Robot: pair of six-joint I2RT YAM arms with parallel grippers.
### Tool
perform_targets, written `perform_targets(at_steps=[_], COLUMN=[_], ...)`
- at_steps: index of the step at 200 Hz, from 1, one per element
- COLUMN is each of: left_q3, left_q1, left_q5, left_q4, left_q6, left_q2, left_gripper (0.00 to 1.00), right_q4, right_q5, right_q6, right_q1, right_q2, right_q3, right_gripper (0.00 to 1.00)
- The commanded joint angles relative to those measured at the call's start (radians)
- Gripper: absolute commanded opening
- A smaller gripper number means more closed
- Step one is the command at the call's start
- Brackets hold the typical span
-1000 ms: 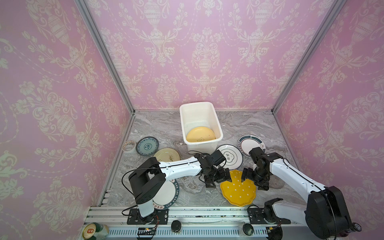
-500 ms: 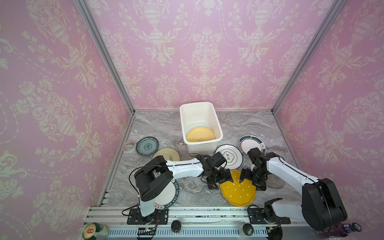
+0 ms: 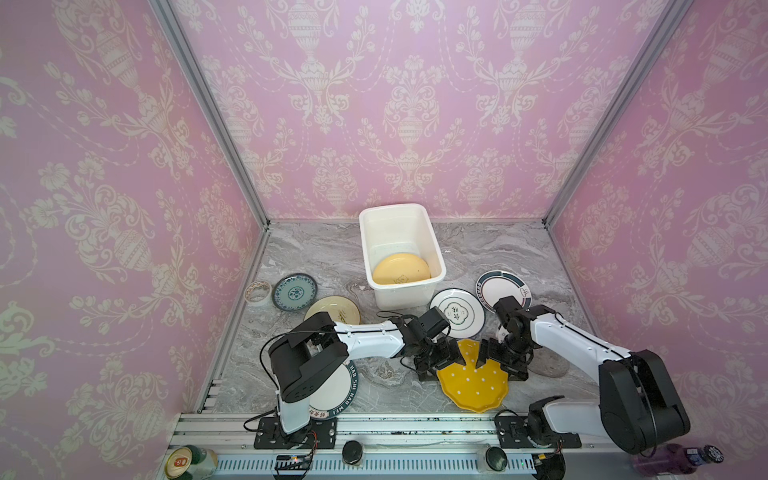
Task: Place the plates into the plastic bin on the countertop
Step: 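Grasp opposite rims of the yellow polka-dot plate with both grippers, then tilt the yellow polka-dot plate up with both grippers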
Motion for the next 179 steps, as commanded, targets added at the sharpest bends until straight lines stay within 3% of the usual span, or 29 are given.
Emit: perform_targets(at_steps=[1, 50, 98, 179], left_q3=[-0.039, -0.161, -0.182, -0.217], left_q1=[0.003, 0.028, 0.036, 0.038], left_q5=[-0.011, -0.078, -0.128, -0.194], left_q4=[0.037, 0.095, 0.082, 0.157], left_q6=[-0.032, -0.08, -0.068, -0.01], left_q2=[-0.044, -0.157, -0.225, -0.353], left_gripper=[0.92, 0.9, 0.82, 0.75], right_q4=[0.062, 0.157, 0.135, 0.121], right_q5=[-0.109, -0.186, -0.13, -0.119], right_q6=[-0.041, 0.033, 0.062, 0.052], right_q1=[0.004, 0.101, 0.195, 0.223], right_q2=[-0.013, 0.01, 0.095, 0.179], right_q3=[-0.004, 0.019, 0.087, 0.12], right_gripper=[0.87, 0.84, 0.8, 0.79])
